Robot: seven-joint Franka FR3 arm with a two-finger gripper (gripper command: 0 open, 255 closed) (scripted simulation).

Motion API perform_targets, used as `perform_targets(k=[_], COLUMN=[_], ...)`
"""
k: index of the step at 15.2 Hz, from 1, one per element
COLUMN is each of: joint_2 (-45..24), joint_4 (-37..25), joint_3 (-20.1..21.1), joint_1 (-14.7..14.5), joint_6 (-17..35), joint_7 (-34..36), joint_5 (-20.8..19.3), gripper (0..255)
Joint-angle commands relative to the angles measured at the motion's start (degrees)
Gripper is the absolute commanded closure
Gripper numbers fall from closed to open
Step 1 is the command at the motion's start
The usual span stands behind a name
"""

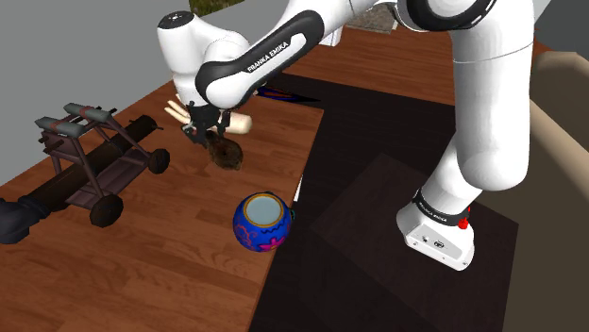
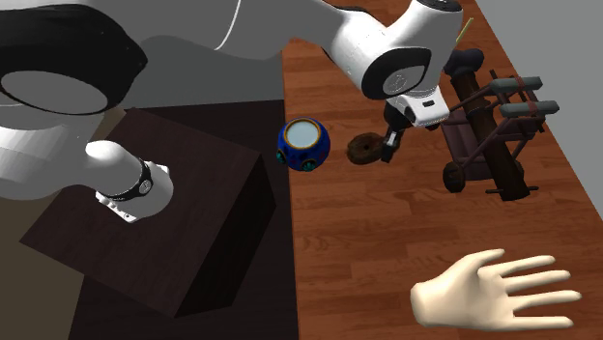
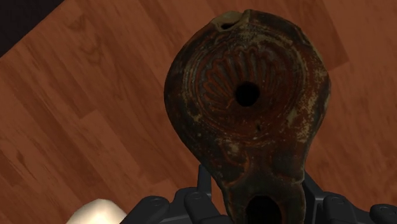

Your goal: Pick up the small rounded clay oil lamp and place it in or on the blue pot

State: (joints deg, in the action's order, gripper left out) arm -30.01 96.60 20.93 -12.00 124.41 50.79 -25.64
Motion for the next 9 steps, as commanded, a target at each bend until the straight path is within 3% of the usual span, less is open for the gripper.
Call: perform_targets(k=[1,9], joint_2=[3.0,15.8], joint_4=[4.3,23.3], joint_3=[0.6,4.1], joint_1=[0.1,-0.7], joint_6=[1.2,7.0], joint_7=[1.2,7.4], joint_5=[0.4,3.0], gripper=[255,255])
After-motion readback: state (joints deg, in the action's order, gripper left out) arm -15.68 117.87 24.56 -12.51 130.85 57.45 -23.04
